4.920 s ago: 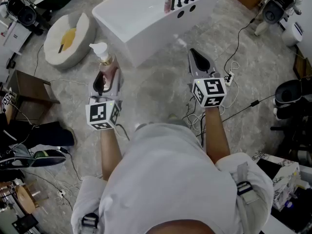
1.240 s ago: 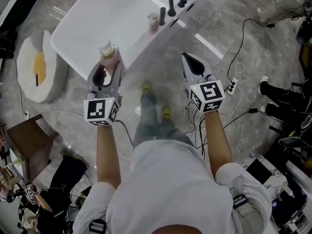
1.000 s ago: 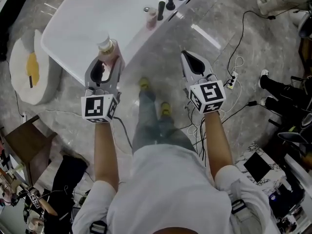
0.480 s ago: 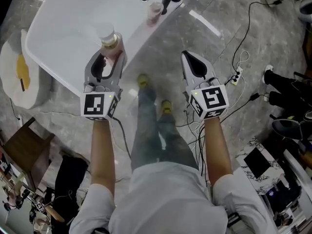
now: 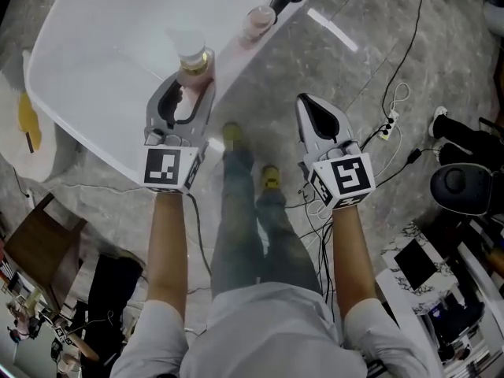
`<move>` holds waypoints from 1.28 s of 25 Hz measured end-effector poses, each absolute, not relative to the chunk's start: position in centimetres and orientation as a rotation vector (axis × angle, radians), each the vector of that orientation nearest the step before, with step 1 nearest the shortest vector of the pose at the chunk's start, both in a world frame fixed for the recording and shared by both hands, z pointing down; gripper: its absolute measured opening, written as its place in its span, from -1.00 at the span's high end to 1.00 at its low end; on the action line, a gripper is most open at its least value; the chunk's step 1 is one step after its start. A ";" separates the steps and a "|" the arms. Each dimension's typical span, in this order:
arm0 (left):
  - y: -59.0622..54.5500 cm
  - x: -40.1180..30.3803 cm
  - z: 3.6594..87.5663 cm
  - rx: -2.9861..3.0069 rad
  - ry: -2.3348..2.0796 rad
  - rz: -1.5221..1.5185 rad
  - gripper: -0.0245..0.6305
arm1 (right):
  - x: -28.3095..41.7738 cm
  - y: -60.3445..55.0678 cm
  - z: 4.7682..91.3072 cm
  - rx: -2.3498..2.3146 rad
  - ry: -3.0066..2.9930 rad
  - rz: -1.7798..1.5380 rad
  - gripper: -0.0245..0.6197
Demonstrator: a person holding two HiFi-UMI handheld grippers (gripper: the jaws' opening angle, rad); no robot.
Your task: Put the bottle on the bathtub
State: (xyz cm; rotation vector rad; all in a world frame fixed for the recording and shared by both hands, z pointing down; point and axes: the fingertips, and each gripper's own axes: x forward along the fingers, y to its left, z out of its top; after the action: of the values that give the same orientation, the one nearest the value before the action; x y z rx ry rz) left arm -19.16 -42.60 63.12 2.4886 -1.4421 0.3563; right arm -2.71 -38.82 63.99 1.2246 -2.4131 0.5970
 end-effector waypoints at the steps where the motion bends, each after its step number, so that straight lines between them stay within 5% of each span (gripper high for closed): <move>1: -43.0 -18.8 63.6 2.497 -1.433 0.364 0.32 | -2.6 -39.0 64.4 1.225 -2.409 0.605 0.91; 32: -39.5 -19.5 66.1 2.505 -1.446 0.421 0.32 | -2.1 -37.4 66.0 1.189 -2.418 0.634 0.91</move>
State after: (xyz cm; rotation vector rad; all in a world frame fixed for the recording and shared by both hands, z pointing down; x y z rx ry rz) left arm -19.51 -39.49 66.12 2.5047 -1.4463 0.4205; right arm -2.15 -37.37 65.97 1.1889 -2.4181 0.6340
